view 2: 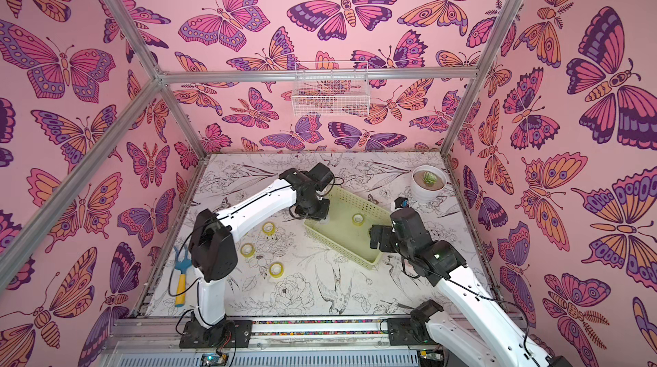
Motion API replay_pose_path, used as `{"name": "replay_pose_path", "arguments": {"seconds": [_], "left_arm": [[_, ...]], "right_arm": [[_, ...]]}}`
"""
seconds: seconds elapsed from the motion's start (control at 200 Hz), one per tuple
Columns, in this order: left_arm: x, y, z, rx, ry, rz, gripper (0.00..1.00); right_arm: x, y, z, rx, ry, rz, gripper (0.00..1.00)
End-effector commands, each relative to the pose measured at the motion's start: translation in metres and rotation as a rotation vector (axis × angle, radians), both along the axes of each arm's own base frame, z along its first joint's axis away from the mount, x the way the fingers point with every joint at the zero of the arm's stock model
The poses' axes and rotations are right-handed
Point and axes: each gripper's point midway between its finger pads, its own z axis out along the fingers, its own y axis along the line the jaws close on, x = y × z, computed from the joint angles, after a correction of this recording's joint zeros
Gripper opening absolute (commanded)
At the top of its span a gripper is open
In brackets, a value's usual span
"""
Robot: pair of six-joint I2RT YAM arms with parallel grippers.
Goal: Put the transparent tape into the storage box
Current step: Place the tape in the storage box.
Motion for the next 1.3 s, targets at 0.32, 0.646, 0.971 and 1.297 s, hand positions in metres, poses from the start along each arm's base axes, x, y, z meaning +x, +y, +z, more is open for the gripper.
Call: {"name": "replay_pose_path", "arguments": {"seconds": [0.32,0.646,0.971,1.297], "left_arm": [[0.047,-0.034,-0.057,0.053,0.012,-0.073,0.03],[0.064,-0.05,-0.092,0.053,0.021,-0.082,0.06],[0.065,-0.063,-0.08,-0.014,0.025,-0.082,0.42],[0.064,-0.055,0.036,-0.109,-0.153,-0.051,0.57]], "right_arm": [[0.001,-0.002,0.0,0.007,0.024,-0.039,0.99],[0.002,0.0,0.0,0.003,0.03,-0.036,0.99],[0.005,0.004,-0.002,0.004,0.034,-0.025,0.99],[0.011,0.021,-0.004,0.028,0.051,0.038,0.99]]}}
